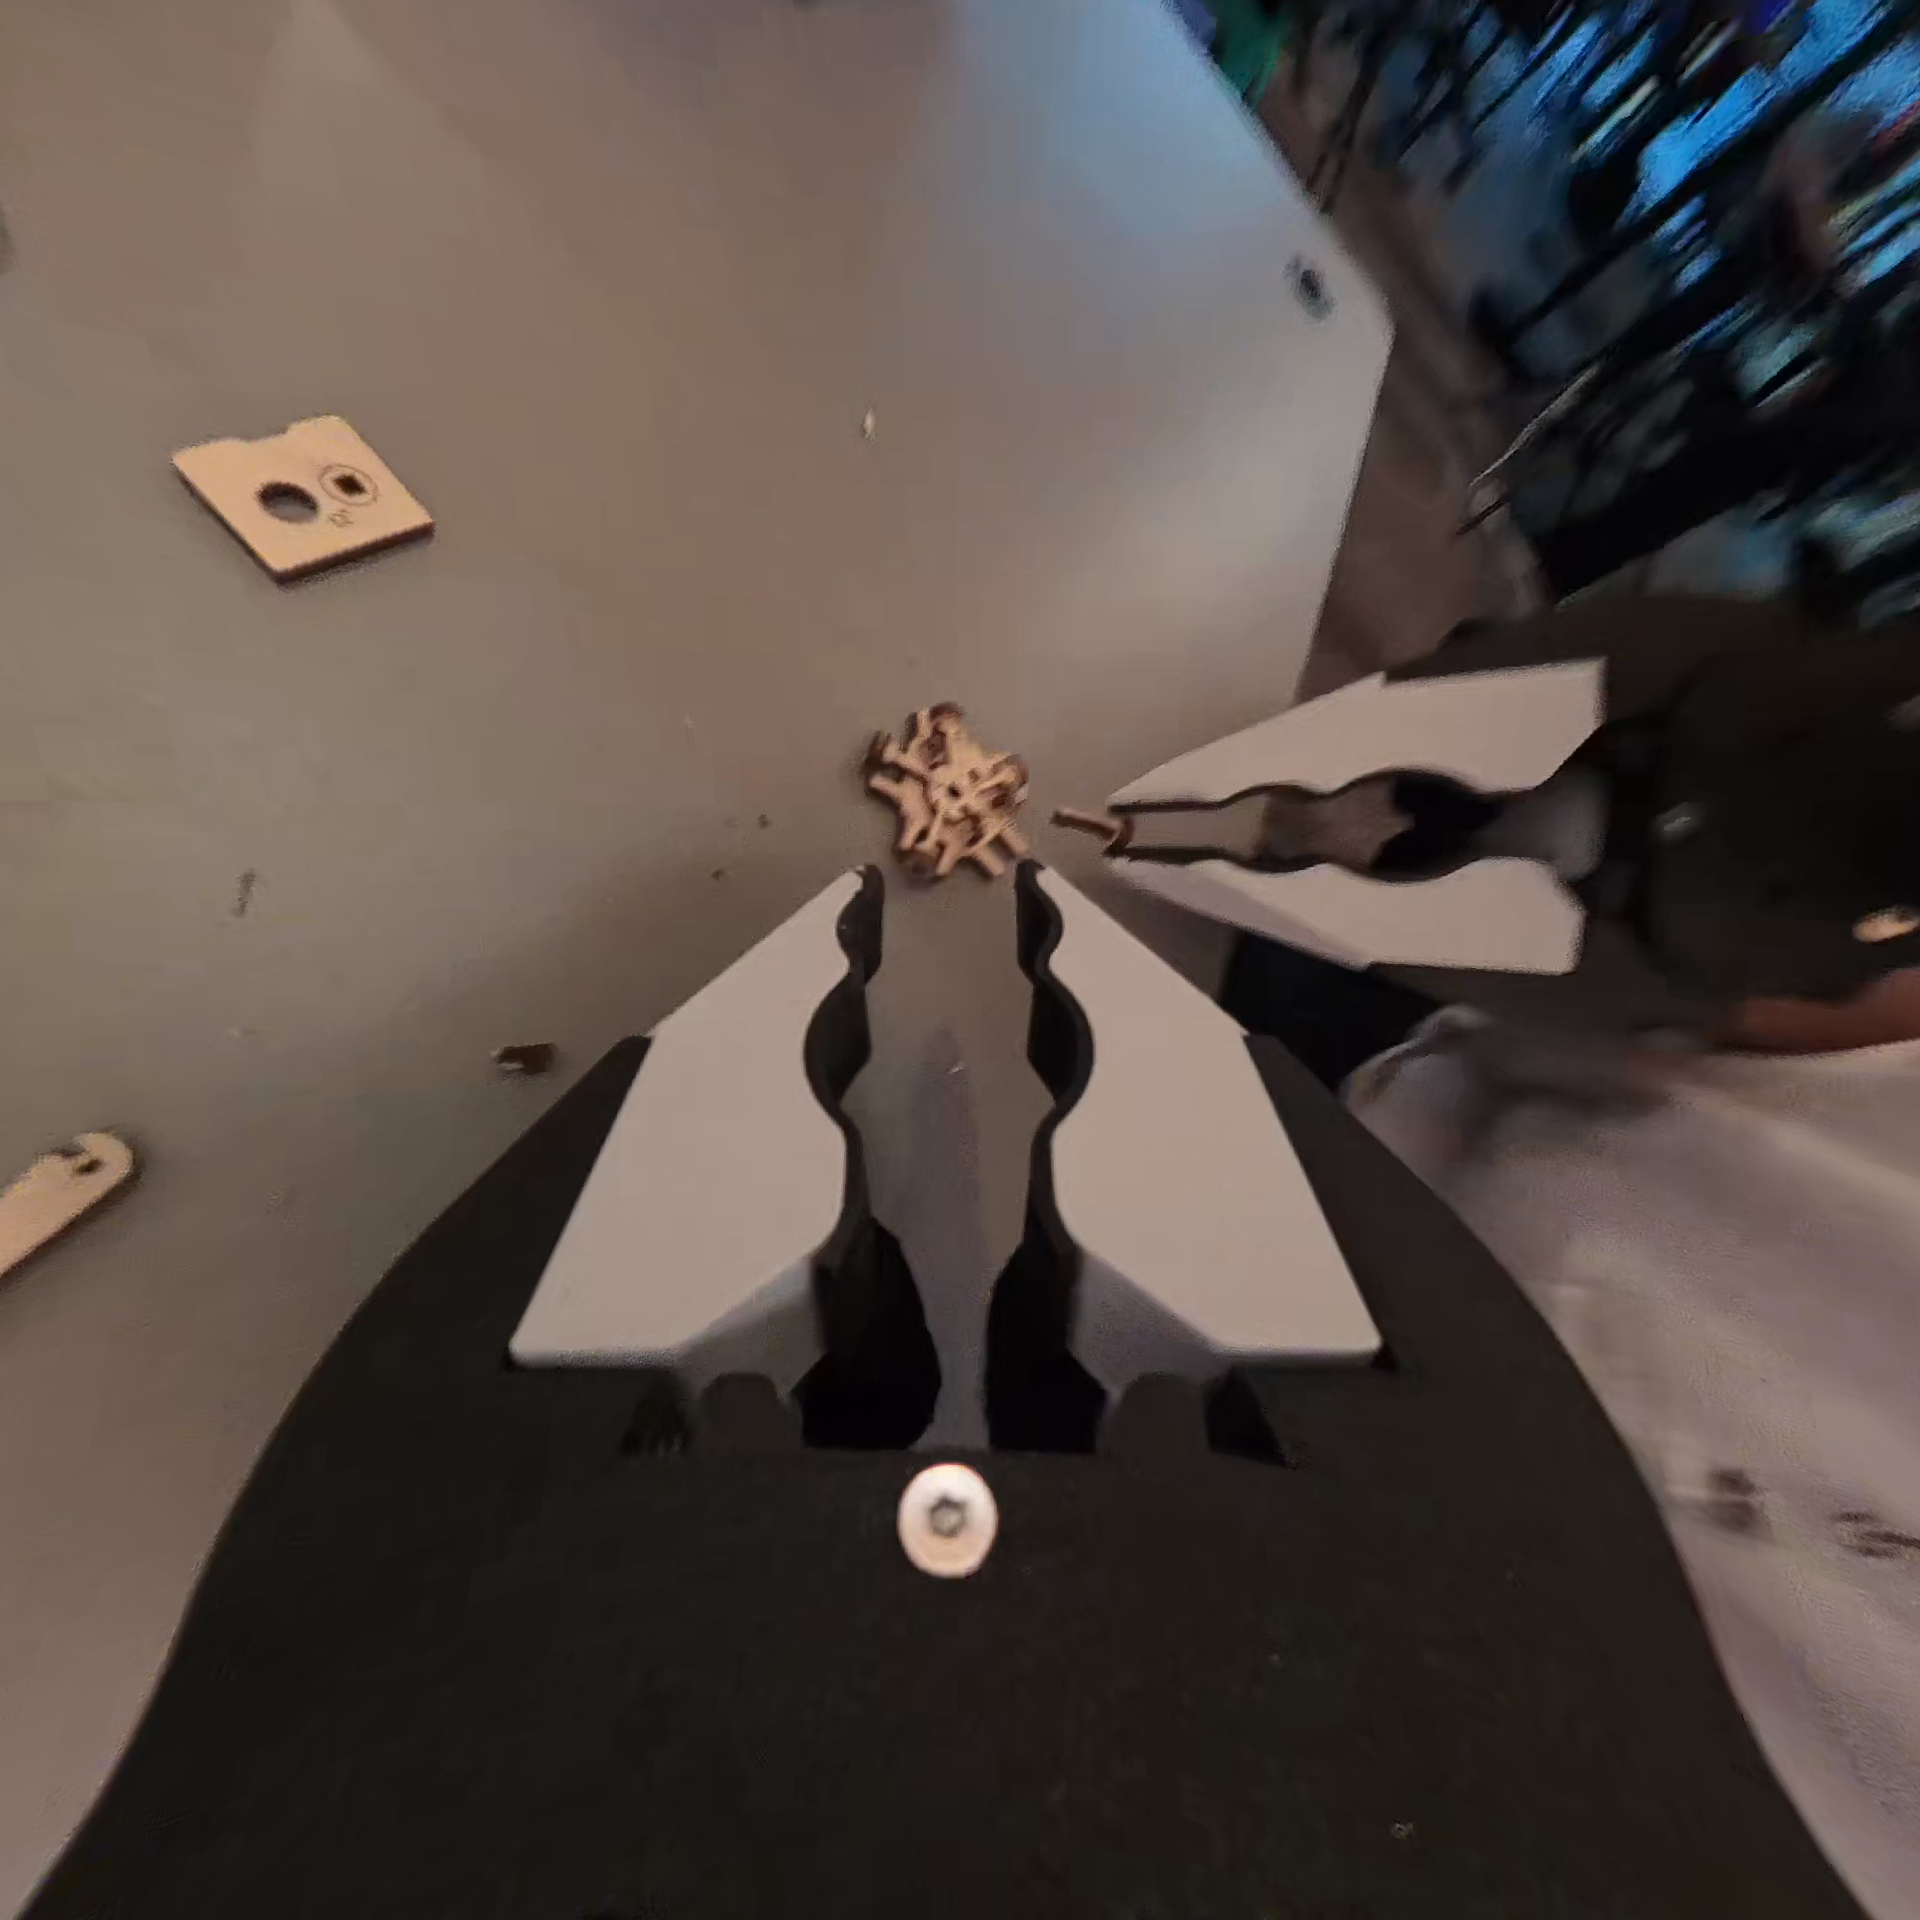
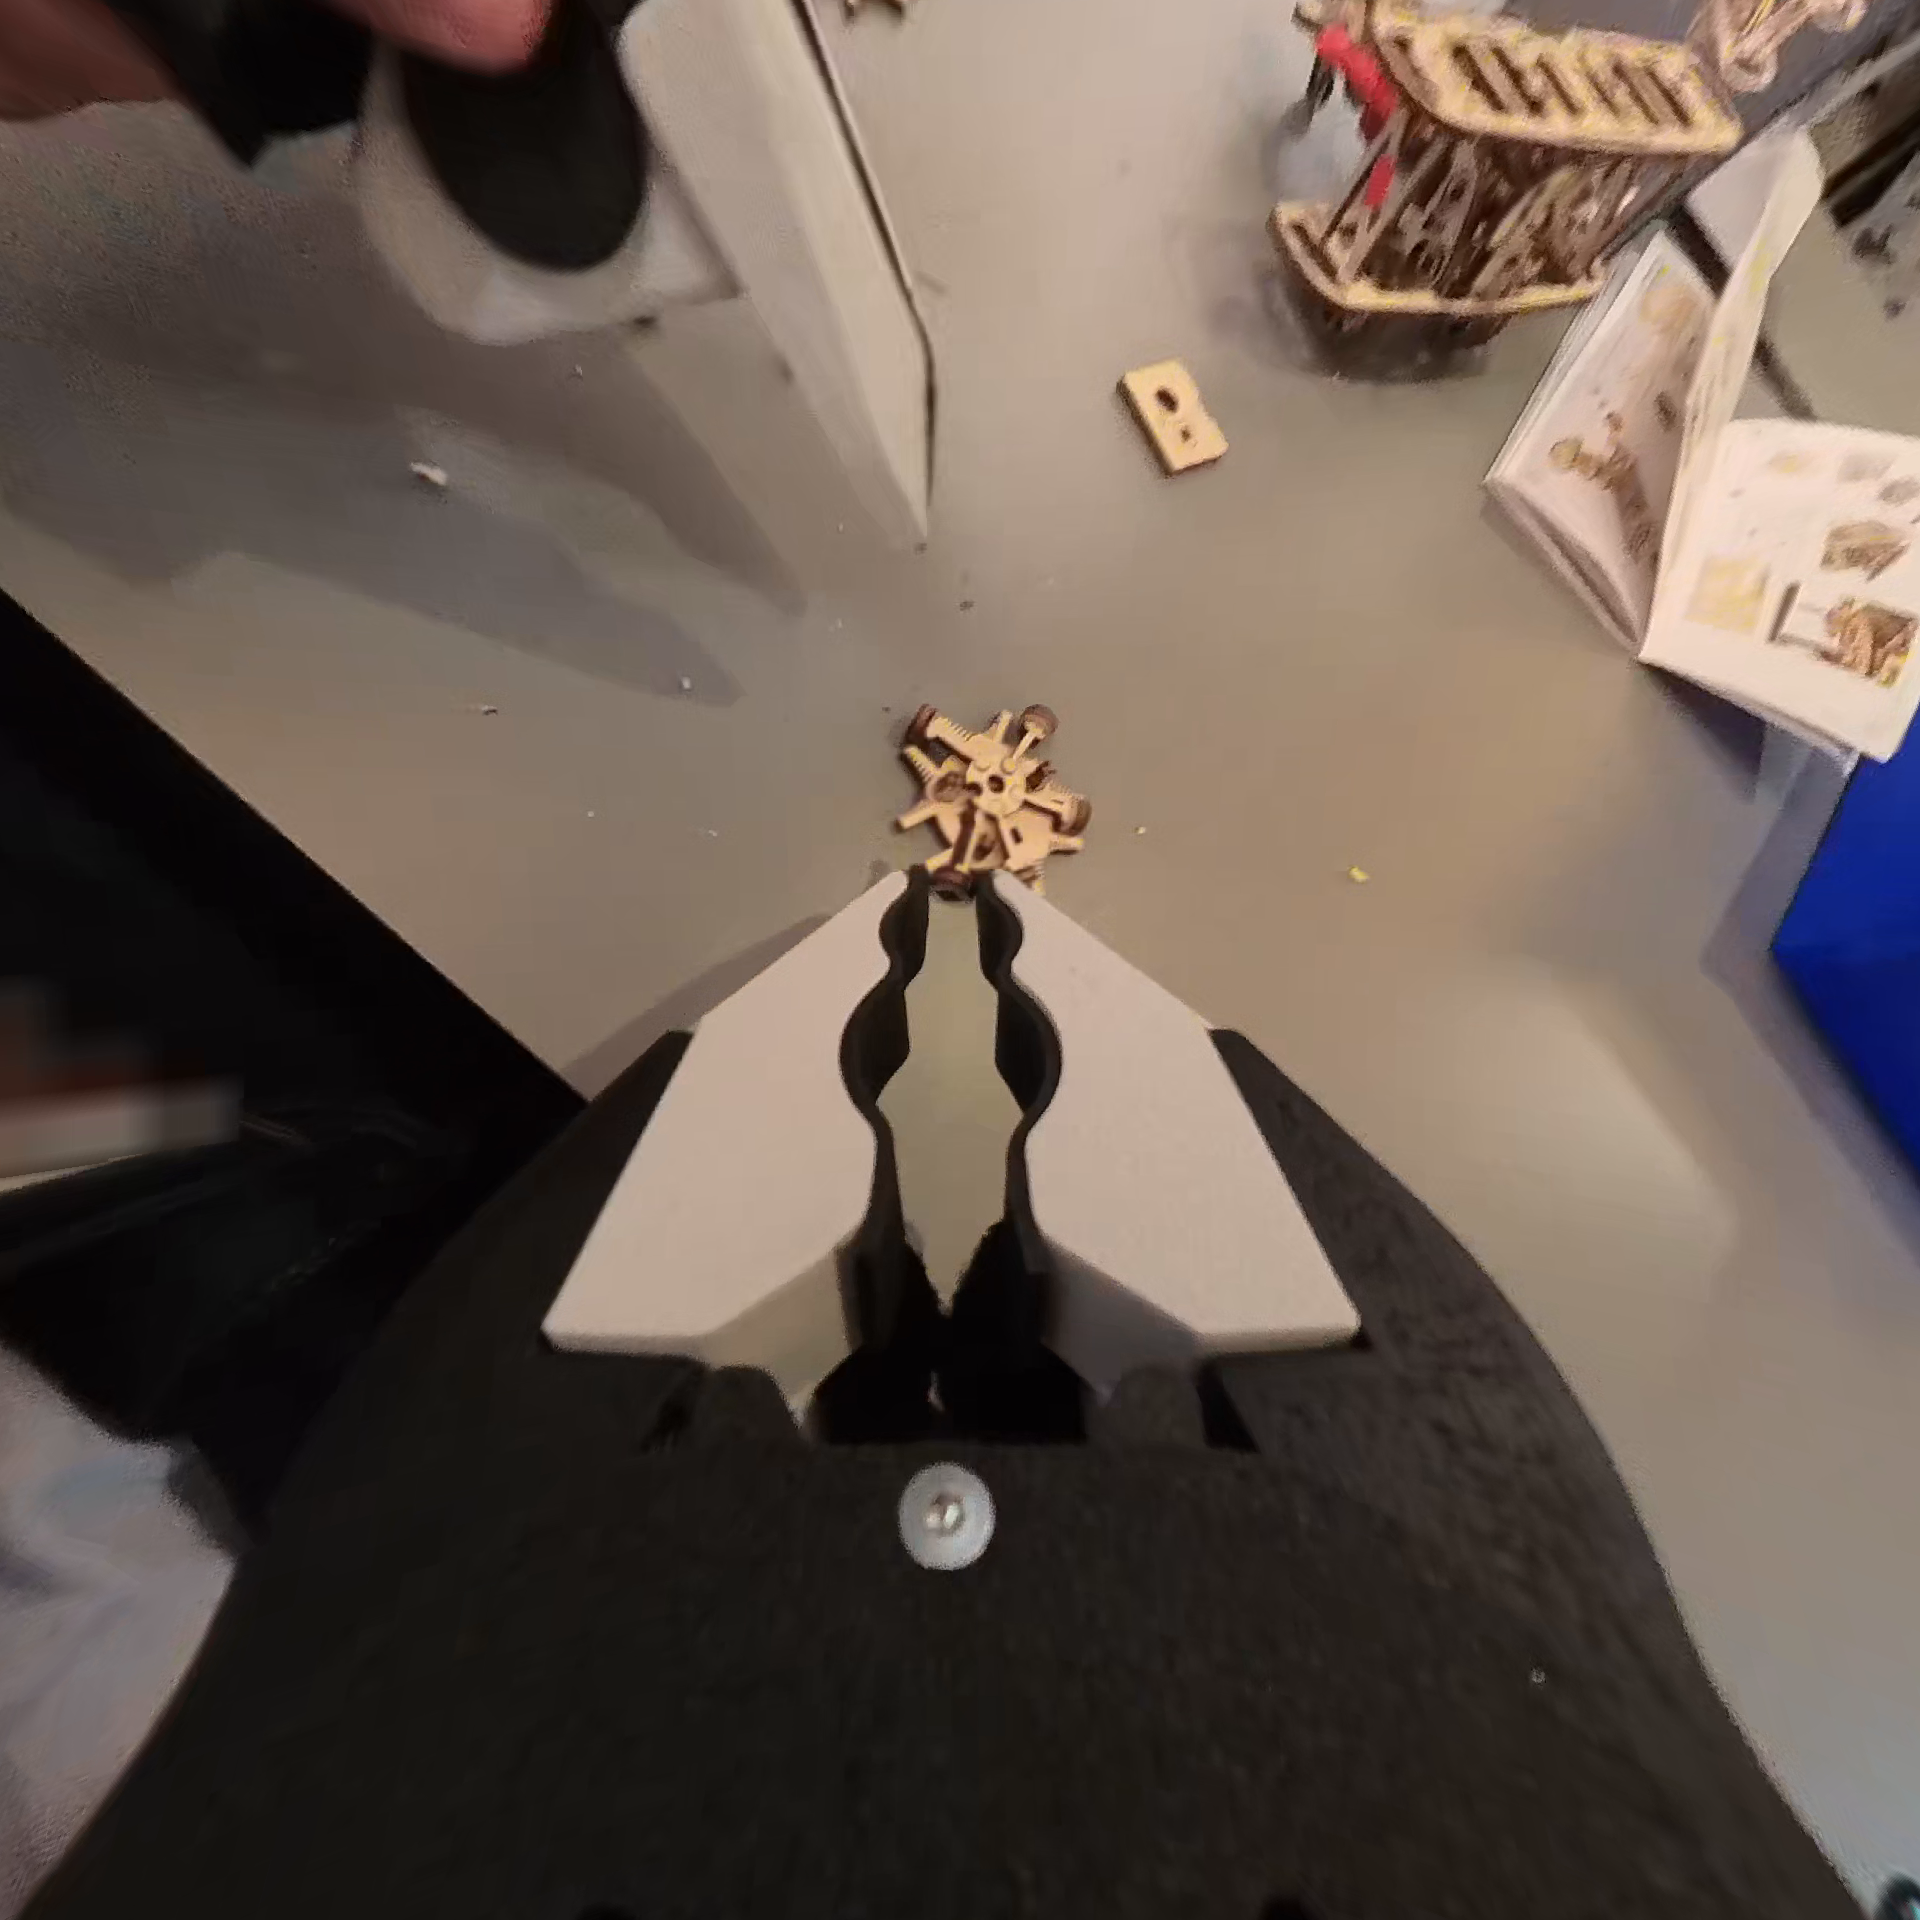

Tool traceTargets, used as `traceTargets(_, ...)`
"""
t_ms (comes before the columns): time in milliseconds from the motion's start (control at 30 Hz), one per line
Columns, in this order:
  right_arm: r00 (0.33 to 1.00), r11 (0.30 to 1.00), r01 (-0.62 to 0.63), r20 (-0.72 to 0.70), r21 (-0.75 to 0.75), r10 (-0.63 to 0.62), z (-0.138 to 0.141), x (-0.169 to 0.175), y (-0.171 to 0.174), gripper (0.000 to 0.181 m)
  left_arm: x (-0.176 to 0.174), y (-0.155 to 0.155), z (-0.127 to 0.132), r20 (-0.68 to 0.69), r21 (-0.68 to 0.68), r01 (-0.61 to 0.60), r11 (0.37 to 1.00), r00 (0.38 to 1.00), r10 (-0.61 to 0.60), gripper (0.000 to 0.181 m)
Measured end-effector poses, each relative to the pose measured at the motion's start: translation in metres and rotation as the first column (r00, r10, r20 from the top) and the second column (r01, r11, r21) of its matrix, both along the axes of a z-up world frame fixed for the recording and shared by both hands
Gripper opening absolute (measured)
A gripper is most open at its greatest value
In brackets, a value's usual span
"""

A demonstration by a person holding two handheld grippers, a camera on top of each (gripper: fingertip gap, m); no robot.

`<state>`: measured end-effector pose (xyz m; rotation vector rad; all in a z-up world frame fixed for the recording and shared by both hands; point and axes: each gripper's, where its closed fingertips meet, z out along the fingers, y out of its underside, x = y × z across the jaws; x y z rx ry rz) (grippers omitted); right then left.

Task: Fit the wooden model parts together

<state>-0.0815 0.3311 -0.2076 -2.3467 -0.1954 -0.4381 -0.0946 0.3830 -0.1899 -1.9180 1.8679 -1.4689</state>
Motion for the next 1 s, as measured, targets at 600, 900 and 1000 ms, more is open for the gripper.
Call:
traceTargets(600,0.992,0.988,0.045,0.122,-0.145,-0.027,-0.016,0.006,0.012,0.008,0.004,-0.012,-0.015,0.071,0.239,0.159,0.958,0.981,-0.180,0.019)
traceTargets(900,0.992,0.986,0.045,0.125,-0.162,-0.025,-0.014,0.007,0.014,0.008,0.004,-0.017,-0.022,0.054,0.247,0.186,0.951,0.977,-0.205,0.020)
traceTargets(1000,0.993,0.985,0.051,0.118,-0.166,-0.032,-0.017,0.008,0.013,0.008,0.004,-0.018,-0.022,0.057,0.247,0.191,0.950,0.976,-0.211,0.019)
